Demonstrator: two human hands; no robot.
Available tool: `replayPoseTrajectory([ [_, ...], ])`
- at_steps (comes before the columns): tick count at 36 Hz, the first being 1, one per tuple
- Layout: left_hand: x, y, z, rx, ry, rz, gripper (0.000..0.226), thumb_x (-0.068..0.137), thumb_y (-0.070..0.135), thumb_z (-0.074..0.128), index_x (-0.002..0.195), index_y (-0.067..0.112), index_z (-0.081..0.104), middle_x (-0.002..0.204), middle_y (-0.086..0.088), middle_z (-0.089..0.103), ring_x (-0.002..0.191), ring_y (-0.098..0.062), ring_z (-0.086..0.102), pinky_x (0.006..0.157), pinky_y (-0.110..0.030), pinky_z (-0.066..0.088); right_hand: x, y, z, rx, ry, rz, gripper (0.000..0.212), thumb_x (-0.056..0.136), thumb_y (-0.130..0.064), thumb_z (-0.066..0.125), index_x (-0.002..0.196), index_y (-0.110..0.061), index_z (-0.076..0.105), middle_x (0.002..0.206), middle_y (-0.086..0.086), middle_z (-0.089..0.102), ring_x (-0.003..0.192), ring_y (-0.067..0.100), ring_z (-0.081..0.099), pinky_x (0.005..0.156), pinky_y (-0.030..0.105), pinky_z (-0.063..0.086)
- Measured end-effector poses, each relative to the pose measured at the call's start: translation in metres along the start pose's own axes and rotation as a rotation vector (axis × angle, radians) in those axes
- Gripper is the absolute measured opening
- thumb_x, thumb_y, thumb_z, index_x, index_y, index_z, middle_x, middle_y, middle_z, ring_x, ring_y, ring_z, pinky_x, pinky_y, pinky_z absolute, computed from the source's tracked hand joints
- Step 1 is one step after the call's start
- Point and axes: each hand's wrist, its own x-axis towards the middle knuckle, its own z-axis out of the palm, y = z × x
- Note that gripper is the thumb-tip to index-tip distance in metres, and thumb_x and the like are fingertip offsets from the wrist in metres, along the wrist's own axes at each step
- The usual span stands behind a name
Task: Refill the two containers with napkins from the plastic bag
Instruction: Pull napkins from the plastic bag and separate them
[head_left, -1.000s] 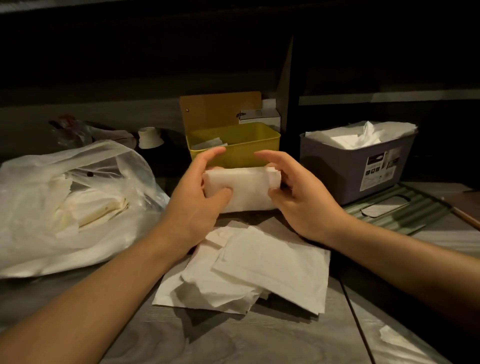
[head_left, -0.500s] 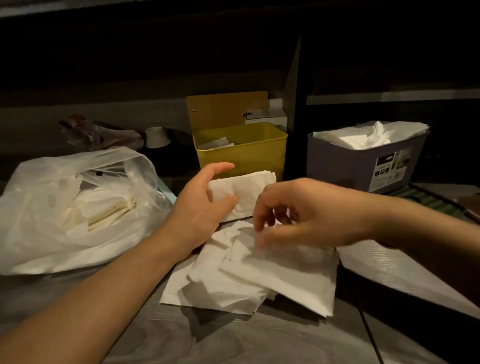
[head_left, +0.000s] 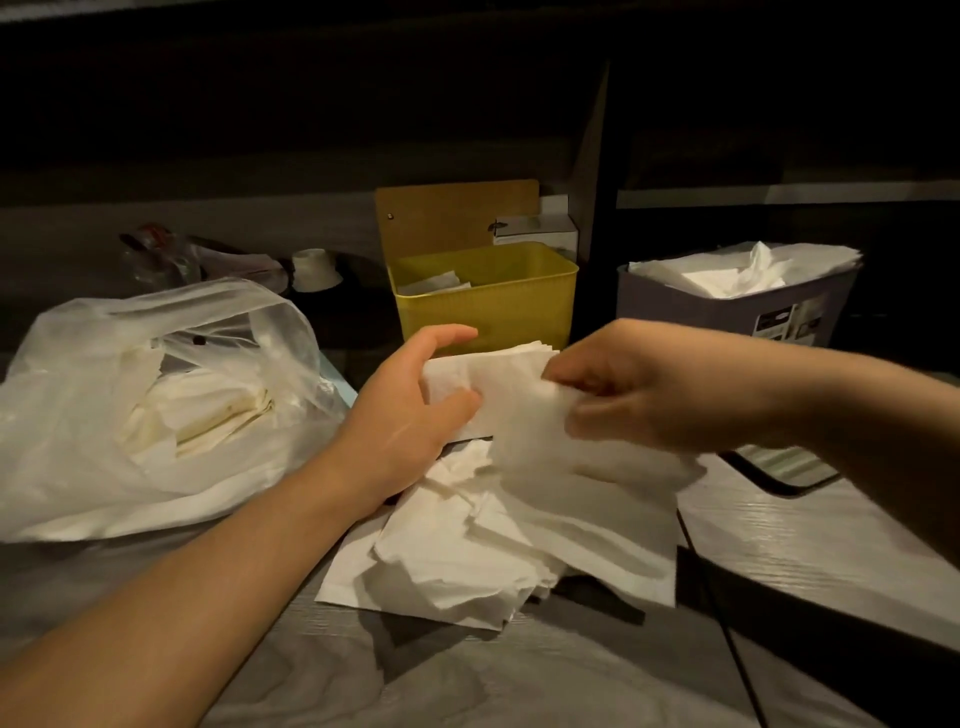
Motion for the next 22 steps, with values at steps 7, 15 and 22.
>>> replayPoseTrajectory([
  [7, -0.001, 0.001, 0.0, 0.054, -0.005, -0.008, 0.05, 0.096, 0.015, 0.065, 0.135, 0.042, 0.049, 0.128, 0.014, 0.059, 0.109, -0.012, 0.063, 0.091, -0.039, 0.06, 0.012, 0.026, 0.0, 0.069, 0.08, 0.136, 0.011, 0.094, -0.028, 0.066, 0.103, -0.031, 0.072, 0.093, -0.011, 0.072, 0.084, 0.007, 0.069, 0.079, 0.03, 0.06],
  [15, 0.003, -0.002, -0.001, 0.001, 0.023, -0.028, 0.047, 0.096, 0.015, 0.066, 0.132, 0.042, 0.052, 0.116, 0.007, 0.066, 0.099, -0.017, 0.067, 0.085, -0.039, 0.062, 0.01, 0.031, -0.012, -0.103, 0.211, 0.046, 0.022, 0.099, -0.018, 0.058, 0.091, -0.039, 0.058, 0.091, -0.017, 0.061, 0.079, 0.0, 0.06, 0.065, 0.018, 0.053],
  [22, 0.009, -0.006, -0.003, -0.199, 0.024, -0.08, 0.046, 0.091, 0.005, 0.07, 0.116, 0.042, 0.062, 0.118, 0.003, 0.069, 0.109, -0.02, 0.067, 0.088, -0.045, 0.061, 0.025, 0.023, 0.013, 0.055, 0.459, -0.12, 0.031, 0.101, -0.016, 0.054, 0.123, -0.037, 0.058, 0.096, -0.03, 0.051, 0.086, -0.011, 0.053, 0.071, 0.007, 0.049],
])
